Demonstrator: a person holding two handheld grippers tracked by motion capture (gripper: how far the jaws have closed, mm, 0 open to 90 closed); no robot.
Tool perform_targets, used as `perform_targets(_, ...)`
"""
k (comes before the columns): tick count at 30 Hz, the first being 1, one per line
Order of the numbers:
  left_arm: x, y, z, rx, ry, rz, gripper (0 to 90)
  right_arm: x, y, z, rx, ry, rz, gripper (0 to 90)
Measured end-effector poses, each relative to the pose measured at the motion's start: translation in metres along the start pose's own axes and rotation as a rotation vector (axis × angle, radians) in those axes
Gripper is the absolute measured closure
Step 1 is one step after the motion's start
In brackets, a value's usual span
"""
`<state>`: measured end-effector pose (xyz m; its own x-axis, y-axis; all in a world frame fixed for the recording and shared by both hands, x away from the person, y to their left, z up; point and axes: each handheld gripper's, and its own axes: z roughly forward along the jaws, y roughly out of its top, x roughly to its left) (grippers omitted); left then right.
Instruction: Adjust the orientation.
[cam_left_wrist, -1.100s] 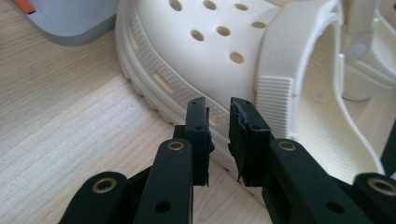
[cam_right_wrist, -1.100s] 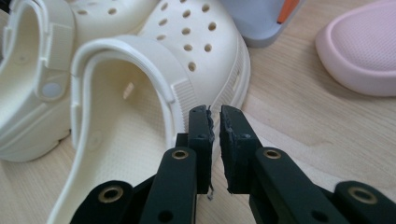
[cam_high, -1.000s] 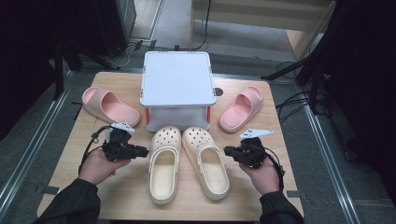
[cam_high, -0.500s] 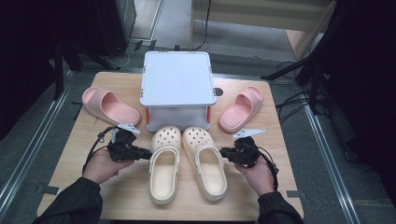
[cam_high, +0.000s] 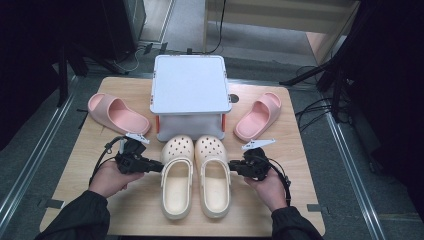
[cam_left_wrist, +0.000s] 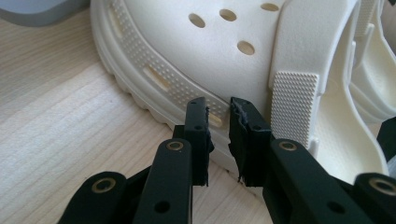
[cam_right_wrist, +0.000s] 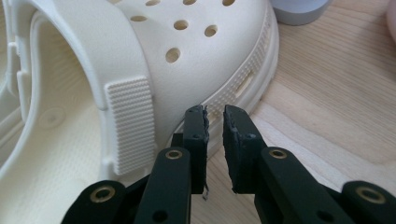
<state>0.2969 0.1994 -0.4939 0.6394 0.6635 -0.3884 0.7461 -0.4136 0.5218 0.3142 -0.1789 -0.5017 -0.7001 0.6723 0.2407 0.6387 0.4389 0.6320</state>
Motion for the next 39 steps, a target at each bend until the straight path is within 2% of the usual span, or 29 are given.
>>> perform_targets(4,-0.002,0.000,0.001,0.001,-0.005,0.006,76.1,0.004,0.001,0.004,0.001,0.008,-0.003,80.4)
perform_targets(6,-0.003,0.000,0.001,-0.005,-0.009,-0.003,76.6,0.003,0.001,0.004,-0.001,0.011,0.000,80.7)
perform_targets(9,-0.004,-0.001,0.001,-0.009,-0.011,-0.012,78.6,0.001,0.001,0.005,-0.007,0.030,0.030,82.2)
perform_targets(14,-0.003,-0.003,0.001,-0.005,-0.029,-0.030,79.4,-0.002,0.000,0.008,-0.035,0.047,0.038,82.4)
perform_targets(24,-0.006,-0.006,-0.002,0.002,-0.022,-0.037,78.9,-0.001,0.002,0.012,-0.051,0.038,0.044,83.3)
perform_targets(27,-0.004,-0.006,-0.003,0.011,-0.008,-0.031,74.6,-0.001,0.003,0.012,-0.052,0.009,0.027,81.5)
perform_targets(30,-0.005,-0.003,-0.009,-0.010,0.013,-0.023,72.7,-0.001,0.005,0.011,-0.049,-0.017,0.019,78.7)
perform_targets(33,-0.005,0.001,-0.017,-0.057,0.028,-0.026,72.9,-0.002,0.007,0.005,-0.068,-0.031,0.026,76.8)
perform_targets(35,-0.006,0.004,-0.022,-0.083,0.035,-0.024,74.2,-0.002,0.009,-0.001,-0.099,-0.025,0.037,75.6)
perform_targets(39,-0.007,0.012,-0.030,-0.121,0.035,-0.003,77.0,0.001,0.011,-0.007,-0.114,-0.017,0.038,73.0)
